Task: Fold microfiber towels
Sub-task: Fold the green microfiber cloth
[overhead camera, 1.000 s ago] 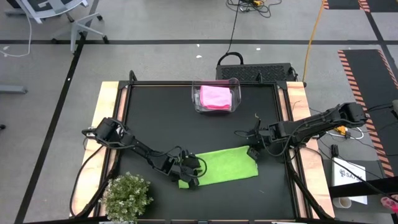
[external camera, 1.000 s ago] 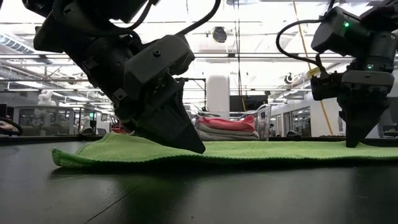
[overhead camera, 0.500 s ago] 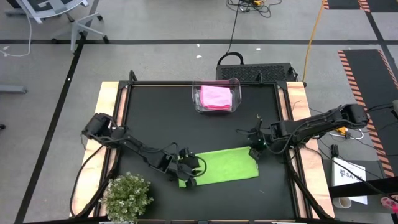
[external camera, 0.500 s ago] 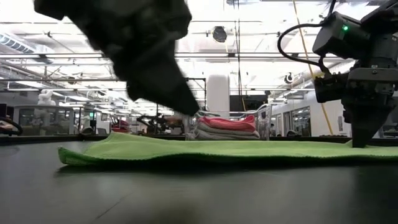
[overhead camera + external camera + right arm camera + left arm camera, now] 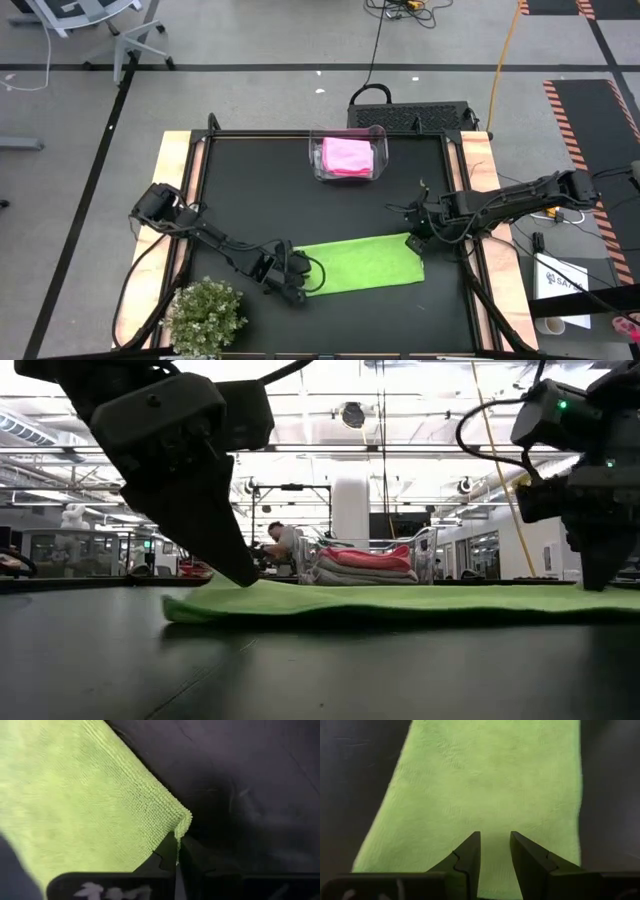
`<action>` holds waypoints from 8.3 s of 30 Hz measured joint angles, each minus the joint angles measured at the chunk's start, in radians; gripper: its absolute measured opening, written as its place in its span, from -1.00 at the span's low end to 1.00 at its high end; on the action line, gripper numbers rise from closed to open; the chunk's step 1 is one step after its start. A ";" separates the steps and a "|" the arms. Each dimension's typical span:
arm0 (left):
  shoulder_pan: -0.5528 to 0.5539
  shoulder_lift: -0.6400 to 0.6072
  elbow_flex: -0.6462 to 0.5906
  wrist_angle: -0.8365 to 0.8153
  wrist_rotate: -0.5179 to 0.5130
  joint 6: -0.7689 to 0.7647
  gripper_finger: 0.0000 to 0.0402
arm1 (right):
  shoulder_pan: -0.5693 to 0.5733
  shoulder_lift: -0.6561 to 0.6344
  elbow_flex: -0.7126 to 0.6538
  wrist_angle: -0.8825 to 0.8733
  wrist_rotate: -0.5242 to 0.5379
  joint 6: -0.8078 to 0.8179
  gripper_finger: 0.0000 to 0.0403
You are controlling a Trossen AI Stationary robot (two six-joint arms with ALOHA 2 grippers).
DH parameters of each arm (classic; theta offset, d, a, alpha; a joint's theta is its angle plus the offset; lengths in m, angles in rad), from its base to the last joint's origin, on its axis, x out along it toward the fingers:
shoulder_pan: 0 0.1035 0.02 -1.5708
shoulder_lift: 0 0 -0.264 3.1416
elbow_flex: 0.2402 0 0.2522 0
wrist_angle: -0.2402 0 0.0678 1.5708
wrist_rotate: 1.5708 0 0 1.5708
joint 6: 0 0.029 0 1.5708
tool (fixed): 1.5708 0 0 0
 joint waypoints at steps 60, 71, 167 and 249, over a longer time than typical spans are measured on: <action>0.090 0.162 0.008 0.354 0.042 0.161 -0.46 | 0.014 0.131 0.152 0.754 -0.045 0.306 -1.00; 0.151 0.165 0.012 0.389 0.043 0.183 -0.46 | 0.051 0.533 0.169 1.260 -0.047 0.358 -1.00; 0.063 0.187 0.024 0.341 -0.004 0.010 -0.97 | 0.079 0.782 0.338 1.262 0.144 -0.176 -0.52; 0.044 0.189 0.020 0.341 -0.045 -0.085 -0.97 | 0.118 0.235 0.499 -0.049 0.160 -0.219 -0.81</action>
